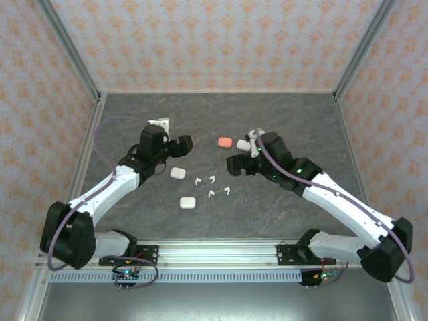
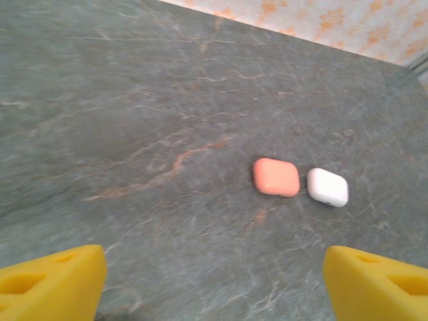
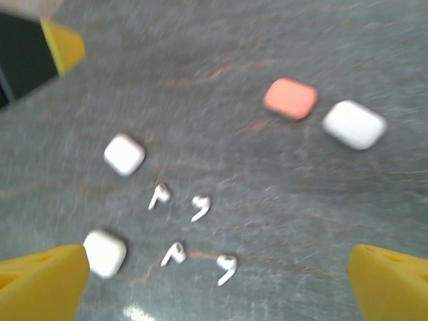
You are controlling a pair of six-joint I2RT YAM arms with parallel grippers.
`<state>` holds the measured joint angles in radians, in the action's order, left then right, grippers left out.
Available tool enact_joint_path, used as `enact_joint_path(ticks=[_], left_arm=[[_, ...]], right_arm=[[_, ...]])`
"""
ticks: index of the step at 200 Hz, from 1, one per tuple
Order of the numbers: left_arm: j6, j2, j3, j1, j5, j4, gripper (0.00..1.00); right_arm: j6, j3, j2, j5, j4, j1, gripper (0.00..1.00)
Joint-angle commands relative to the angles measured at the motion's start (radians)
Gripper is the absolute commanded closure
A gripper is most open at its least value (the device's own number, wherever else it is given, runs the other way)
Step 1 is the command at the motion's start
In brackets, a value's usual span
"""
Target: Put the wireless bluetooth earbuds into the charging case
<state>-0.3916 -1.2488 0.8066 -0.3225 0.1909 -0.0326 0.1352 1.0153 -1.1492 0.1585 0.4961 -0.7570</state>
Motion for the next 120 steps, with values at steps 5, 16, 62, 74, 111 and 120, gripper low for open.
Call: enact_joint_path(ticks=[5,16,62,74,111,120], left_arm=[[-0.024,0.087,-0.062,0.054,-0.101,-0.049,0.02],[-0.044,0.102,-0.077,0.097,-0.095,-0.076,0.0],[-0.114,0.117,-0.127,0.265,0.003,-0.101,0.0],[-0.109,0.125,-0.134,0.274,0.002,-0.108,0.0],[-0.103,0.163,-0.156,0.288,-0.009,-0.119,0.0],[-0.096,0.167,-0.152,0.29,-0.015,-0.128,0.0]], right_arm=[[-0.104,0.02,-0.115,0.015,-0.014,-0.102,0.0],[-0.139,0.051,-0.182,0.026,0.001,-0.139,0.0],[-0.284,0.214,-0.479,0.054,0.085,-0.267,0.03],[-0.313,0.261,-0.555,0.054,0.11,-0.286,0.03],[-0.413,0.405,-0.744,0.064,0.195,-0.336,0.03],[-0.434,0.428,-0.777,0.072,0.209,-0.347,0.03]])
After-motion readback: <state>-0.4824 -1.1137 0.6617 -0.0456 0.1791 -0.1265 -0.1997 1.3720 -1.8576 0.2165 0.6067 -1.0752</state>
